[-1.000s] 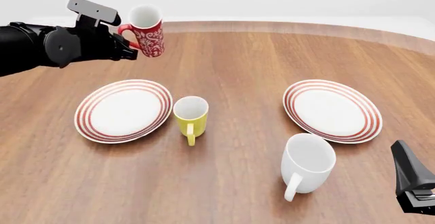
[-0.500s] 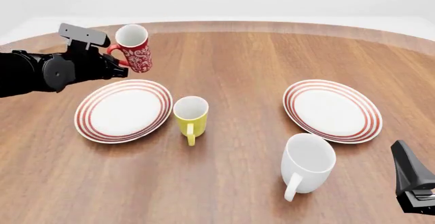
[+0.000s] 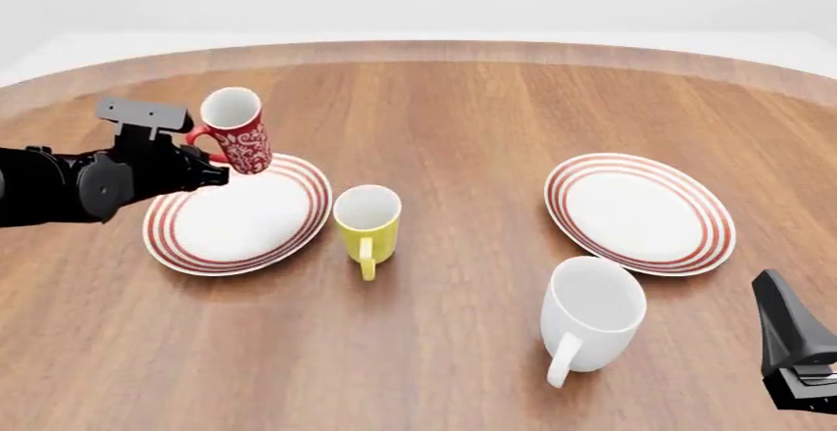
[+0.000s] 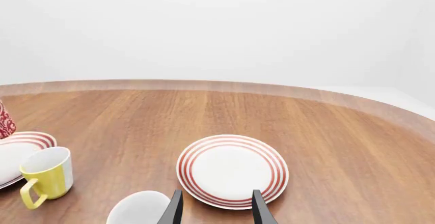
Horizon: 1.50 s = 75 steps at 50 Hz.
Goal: Put the red mug on the left plate.
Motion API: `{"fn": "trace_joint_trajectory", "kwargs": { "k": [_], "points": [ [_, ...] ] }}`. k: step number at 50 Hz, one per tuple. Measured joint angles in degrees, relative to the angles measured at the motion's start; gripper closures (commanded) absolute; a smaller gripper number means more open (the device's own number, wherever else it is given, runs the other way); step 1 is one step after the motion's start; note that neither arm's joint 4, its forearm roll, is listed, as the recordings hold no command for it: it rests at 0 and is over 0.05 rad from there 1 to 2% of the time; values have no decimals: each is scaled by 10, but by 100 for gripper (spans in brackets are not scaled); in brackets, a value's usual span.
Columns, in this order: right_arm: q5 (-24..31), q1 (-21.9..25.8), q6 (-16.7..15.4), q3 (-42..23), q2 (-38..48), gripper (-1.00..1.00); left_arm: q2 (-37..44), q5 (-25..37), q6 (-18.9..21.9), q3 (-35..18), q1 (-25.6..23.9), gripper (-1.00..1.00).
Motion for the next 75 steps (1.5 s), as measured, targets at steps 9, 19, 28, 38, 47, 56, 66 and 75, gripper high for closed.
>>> {"fn": "trace_joint_trajectory", "kwargs": {
  "k": [9,19,28,38,47,56,66,75],
  "points": [
    [0,0,0,0,0,-100,21,-23,-3,12,13,100],
    [0,0,0,0,0,-100,41,-53,-7,30,26,100],
    [0,0,0,0,0,-100,54,-79,-11,50,34,100],
    [0,0,0,0,0,-100,69,-100,-15,66,41,100],
    [0,0,0,0,0,-100,79,-112,-17,74,44,100],
    [0,0,0,0,0,-100,82,-115,-18,74,44,100],
    [0,0,0,0,0,-100,87,-114,-16,76,42,-100],
    [0,0,0,0,0,-100,86,-113,-20,92,31,-100]
  ]
}}
